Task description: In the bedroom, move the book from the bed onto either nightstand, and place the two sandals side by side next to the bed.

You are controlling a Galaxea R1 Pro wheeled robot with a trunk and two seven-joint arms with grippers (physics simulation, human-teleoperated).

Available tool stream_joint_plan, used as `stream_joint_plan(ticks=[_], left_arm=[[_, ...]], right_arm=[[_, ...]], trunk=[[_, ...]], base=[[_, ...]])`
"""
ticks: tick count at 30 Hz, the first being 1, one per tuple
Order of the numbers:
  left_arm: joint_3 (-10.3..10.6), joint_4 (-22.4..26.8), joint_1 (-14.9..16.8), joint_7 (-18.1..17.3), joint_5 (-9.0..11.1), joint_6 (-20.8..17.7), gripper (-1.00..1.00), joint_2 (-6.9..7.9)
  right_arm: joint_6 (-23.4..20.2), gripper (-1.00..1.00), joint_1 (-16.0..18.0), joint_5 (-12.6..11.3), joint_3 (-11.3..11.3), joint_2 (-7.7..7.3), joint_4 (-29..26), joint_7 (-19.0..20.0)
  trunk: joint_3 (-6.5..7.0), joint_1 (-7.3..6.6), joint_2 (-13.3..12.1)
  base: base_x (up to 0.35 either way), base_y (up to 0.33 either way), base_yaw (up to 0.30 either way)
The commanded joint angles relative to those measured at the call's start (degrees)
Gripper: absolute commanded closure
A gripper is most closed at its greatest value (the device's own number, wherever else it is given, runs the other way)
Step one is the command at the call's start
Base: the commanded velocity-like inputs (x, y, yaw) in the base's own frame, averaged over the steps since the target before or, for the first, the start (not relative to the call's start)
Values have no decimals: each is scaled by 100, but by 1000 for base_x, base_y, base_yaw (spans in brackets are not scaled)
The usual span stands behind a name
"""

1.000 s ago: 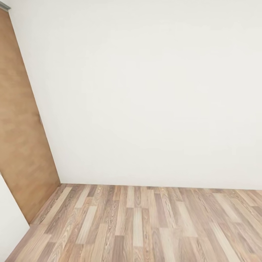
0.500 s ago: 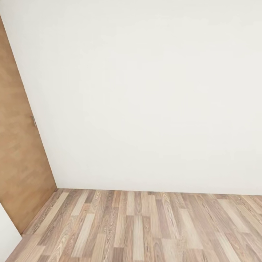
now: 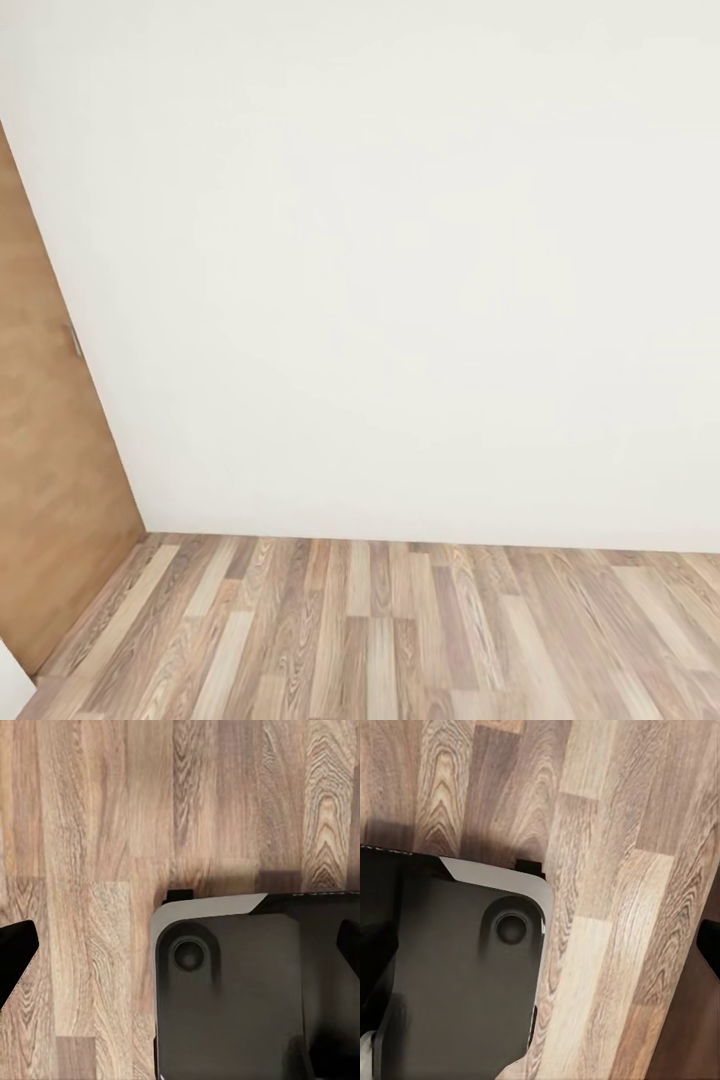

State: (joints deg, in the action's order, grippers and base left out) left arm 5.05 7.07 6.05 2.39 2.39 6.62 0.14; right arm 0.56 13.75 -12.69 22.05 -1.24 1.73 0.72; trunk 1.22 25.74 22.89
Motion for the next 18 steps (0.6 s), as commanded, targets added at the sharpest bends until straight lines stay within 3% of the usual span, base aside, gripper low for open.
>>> stream_joint_plan(ticks=[1, 18], left_arm=[[49, -5, 2, 25, 25, 18, -100, 2], [49, -4, 2, 25, 24, 16, -100, -2]], right_arm=[[6, -100, 5, -55, 50, 1, 12, 8], [6, -100, 5, -51, 52, 1, 13, 8]], trunk=[[-2, 5, 3], [-2, 5, 3]], base=[[281, 0, 0], [281, 0, 0]])
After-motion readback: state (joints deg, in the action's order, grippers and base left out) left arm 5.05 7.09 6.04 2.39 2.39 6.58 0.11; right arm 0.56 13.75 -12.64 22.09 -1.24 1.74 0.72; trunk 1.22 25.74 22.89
